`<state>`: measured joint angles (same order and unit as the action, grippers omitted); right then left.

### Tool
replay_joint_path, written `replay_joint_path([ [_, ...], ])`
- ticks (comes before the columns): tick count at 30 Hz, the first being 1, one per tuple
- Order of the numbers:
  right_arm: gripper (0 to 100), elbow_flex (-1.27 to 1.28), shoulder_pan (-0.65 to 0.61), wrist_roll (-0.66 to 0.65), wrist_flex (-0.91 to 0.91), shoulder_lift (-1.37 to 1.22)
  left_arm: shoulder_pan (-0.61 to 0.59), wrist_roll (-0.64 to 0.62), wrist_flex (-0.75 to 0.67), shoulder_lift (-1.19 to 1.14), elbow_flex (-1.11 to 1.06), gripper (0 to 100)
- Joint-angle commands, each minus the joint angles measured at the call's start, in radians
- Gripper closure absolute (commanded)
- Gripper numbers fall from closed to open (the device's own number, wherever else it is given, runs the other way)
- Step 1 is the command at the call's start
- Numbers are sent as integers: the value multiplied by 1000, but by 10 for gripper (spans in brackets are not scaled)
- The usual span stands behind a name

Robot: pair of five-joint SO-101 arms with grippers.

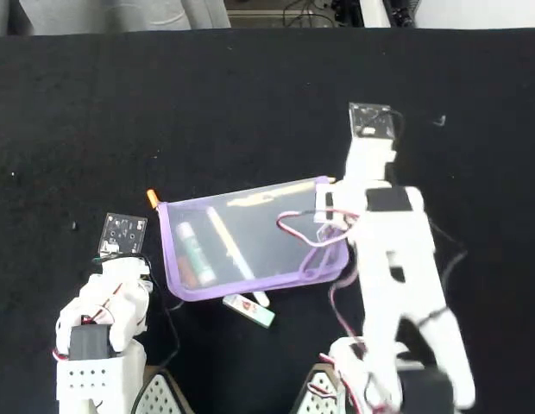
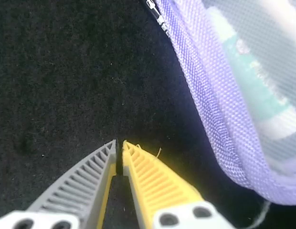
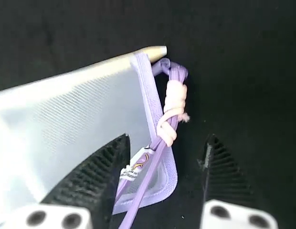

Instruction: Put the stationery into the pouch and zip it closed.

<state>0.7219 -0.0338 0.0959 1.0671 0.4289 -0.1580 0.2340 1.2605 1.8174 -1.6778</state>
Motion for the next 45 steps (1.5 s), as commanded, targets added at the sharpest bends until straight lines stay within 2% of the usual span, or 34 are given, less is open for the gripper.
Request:
replay_joint_path([
  [1,751,-101,0,6,-3,-119,-7,12,-12,2,-22,970],
  [5,751,-151,6,6,-32,-245,-7,12,-12,2,-22,970],
  [11,751,-214,138,8,-109,-414,-7,12,-12,2,-22,970],
  [18,756,-242,169,5,-109,-453,-7,12,-12,2,-22,970],
  [26,976,-242,157,-72,-118,-463,-7,12,-12,2,-22,970],
  [28,959,-240,157,-72,-132,-464,-7,12,-12,2,-22,970],
  [33,828,-246,149,-72,-146,-524,-7,12,-12,2,-22,970],
  [35,804,-263,127,-75,-140,-562,-7,12,-12,2,-22,970],
  [40,841,-321,106,-138,-138,-651,-7,12,-12,2,-22,970],
  [45,934,-355,124,-144,-127,-682,-7,12,-12,2,-22,970],
])
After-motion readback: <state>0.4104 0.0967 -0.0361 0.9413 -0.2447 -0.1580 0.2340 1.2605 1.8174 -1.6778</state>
